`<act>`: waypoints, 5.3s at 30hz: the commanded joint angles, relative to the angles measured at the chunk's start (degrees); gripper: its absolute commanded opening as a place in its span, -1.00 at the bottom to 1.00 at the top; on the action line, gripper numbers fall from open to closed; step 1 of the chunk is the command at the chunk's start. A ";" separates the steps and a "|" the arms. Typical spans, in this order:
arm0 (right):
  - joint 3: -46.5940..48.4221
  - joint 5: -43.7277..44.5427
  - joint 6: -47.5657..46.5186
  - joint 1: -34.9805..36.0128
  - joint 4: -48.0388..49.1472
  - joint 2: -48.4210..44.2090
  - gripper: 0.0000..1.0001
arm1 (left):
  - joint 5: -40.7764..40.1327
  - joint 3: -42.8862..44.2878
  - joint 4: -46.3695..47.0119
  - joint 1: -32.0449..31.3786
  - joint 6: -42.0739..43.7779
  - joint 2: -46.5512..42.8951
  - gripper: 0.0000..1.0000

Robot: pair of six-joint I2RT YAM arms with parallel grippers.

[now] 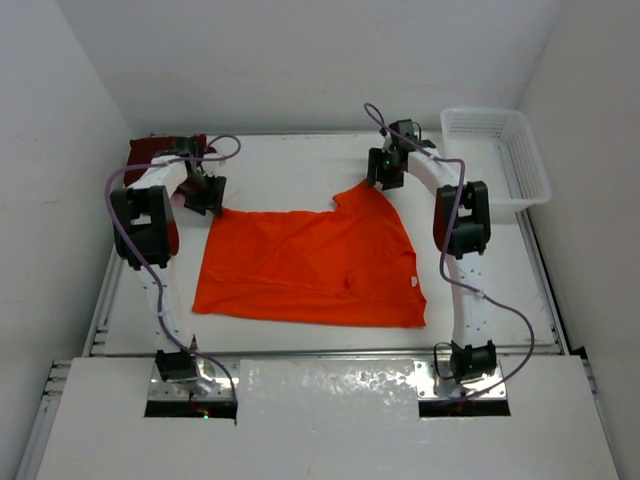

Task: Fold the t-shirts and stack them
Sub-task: Grap the side of the flattened tshirt furthest away from the robot with both arms, then fold the other side of the tshirt into a rectangle

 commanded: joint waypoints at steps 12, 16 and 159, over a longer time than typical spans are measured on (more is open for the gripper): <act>-3.76 1.21 -0.28 3.58 5.12 3.74 -0.28 | 10.68 1.12 2.88 0.57 -1.11 3.79 -0.08; -4.73 -0.54 0.86 2.88 6.62 3.11 -0.74 | 14.98 1.30 3.23 0.66 -0.24 3.97 -0.33; -97.19 -13.82 8.69 4.46 16.91 -82.76 -0.78 | 15.87 -19.88 10.17 -52.42 8.73 -16.24 -0.99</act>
